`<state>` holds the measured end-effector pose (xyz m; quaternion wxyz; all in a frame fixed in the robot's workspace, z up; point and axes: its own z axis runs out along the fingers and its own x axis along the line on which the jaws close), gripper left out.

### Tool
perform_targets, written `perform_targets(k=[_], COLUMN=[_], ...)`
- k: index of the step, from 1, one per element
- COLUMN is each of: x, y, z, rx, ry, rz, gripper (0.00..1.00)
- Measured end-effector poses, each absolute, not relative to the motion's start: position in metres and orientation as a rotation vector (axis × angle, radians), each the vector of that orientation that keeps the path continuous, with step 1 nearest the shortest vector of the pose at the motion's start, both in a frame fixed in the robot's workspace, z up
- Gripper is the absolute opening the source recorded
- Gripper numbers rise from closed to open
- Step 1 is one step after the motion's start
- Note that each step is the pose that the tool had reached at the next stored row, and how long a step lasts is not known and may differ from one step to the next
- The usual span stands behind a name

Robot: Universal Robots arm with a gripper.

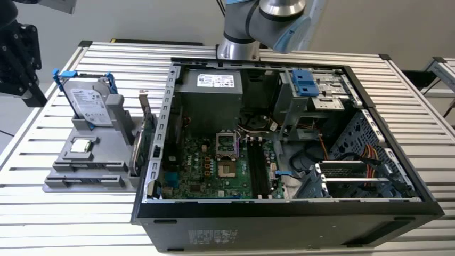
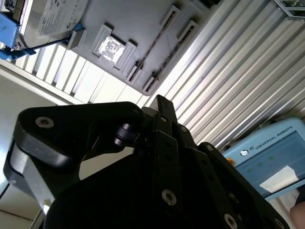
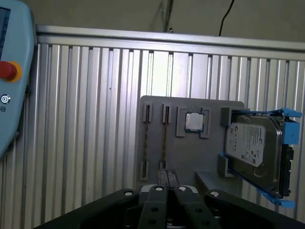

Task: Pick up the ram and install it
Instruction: 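Pick up the ram and move it above insertion slot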

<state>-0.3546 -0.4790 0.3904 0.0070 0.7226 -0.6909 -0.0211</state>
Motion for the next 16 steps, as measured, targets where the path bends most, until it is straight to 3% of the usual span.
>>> perform_targets(k=[2, 3, 16], x=[-0.3546, -0.3546, -0.3546], y=[-0.4790, -0.4790, -0.4789], z=[0.3904, 0.3904, 0.3901], rx=[2.260, 2.260, 2.261], ry=[-2.161, -2.161, -2.160], rz=[-0.066, -0.066, -0.066], gripper=[0.00, 1.00, 1.00])
